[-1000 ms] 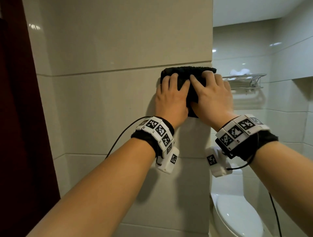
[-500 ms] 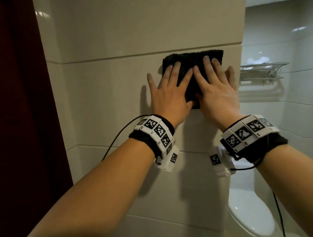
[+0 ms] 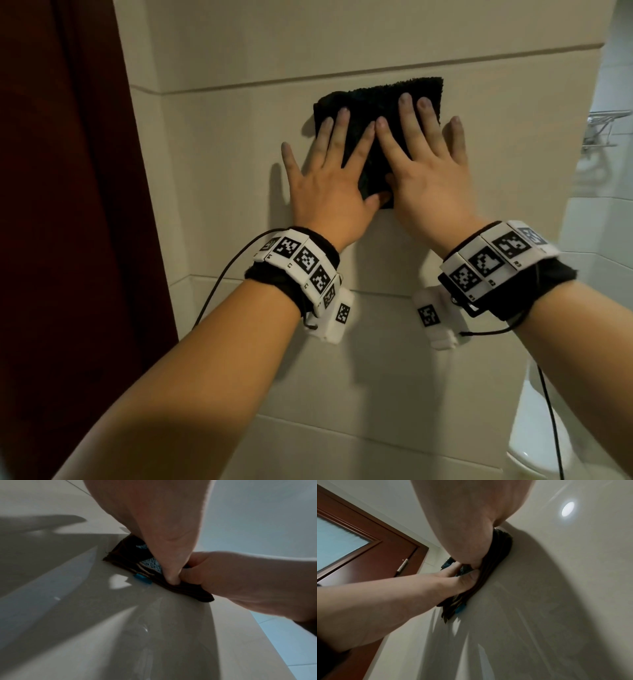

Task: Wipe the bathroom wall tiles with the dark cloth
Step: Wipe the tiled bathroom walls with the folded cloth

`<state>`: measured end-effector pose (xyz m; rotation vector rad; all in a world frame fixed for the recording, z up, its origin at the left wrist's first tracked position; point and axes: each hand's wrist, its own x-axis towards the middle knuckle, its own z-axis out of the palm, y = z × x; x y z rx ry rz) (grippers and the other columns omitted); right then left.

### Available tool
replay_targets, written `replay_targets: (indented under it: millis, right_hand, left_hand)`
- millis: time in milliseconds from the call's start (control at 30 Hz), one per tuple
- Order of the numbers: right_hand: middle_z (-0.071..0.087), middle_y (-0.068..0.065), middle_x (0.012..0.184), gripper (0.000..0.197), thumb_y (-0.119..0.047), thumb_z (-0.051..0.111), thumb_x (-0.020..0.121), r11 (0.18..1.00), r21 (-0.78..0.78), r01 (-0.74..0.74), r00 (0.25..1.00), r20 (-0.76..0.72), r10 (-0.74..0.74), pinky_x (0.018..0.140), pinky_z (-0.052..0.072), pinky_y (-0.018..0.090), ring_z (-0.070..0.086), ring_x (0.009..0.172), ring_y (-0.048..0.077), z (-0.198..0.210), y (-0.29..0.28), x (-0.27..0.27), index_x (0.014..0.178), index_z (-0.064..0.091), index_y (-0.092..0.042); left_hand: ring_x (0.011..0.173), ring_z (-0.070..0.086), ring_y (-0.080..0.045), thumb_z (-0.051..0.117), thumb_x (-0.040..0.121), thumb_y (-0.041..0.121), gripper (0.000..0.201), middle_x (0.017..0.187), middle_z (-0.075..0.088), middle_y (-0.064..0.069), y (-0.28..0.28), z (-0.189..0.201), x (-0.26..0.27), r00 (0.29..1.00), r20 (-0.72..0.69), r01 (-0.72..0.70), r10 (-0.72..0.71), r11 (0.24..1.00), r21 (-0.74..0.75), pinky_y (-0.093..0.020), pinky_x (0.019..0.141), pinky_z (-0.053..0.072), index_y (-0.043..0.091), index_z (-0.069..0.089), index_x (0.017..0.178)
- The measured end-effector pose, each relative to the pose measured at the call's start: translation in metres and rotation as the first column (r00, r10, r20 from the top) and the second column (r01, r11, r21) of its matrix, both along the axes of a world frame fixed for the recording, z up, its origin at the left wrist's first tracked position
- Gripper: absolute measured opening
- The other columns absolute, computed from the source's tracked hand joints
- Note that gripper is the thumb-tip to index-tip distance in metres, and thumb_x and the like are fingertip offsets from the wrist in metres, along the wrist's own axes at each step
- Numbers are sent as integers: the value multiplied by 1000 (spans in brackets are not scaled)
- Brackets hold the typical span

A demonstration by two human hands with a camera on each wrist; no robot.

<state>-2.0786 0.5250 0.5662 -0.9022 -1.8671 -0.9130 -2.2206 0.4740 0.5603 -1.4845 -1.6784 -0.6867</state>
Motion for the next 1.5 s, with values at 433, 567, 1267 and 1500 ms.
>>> replay_targets:
  millis: [433, 567, 1267, 1500]
  right_hand:
    - [9, 11, 164, 62, -27, 41, 97, 1000, 0, -5, 997, 78, 5, 119, 6, 55, 6, 151, 29, -30, -13, -39, 155, 23, -18]
    - [12, 9, 164, 65, -25, 50, 96, 1000, 5, -13, 997, 71, 12, 119, 8, 56, 8, 151, 27, -49, -14, -37, 155, 25, -20]
    - [14, 9, 163, 70, -30, 60, 93, 999, 22, -27, 999, 31, 26, 119, 4, 57, 10, 151, 27, -48, -10, -52, 154, 28, -20]
    - [15, 11, 163, 72, -30, 62, 90, 997, 55, -57, 997, 61, 54, 117, 2, 58, 12, 150, 30, -5, -15, -98, 153, 30, -19]
  left_hand:
    - [152, -15, -20, 57, 90, 52, 94, 165, -19, -1, -12, -45, -34, 994, 113, -5, 7, 1000, -17, -68, 116, 4, 41, -8, 156]
    - [153, -14, -21, 57, 91, 52, 93, 165, -18, -3, -15, -63, -28, 991, 136, -6, 10, 999, -35, -69, 116, 6, 40, -8, 156]
    - [153, -14, -20, 57, 89, 55, 95, 166, -17, 0, -13, -57, -50, 997, 76, -19, 22, 999, -39, -67, 117, 1, 40, -7, 156]
    - [152, -15, -18, 55, 91, 55, 93, 165, -19, 3, -14, -19, -97, 993, 115, -38, 40, 999, -22, -68, 116, 0, 41, -11, 155]
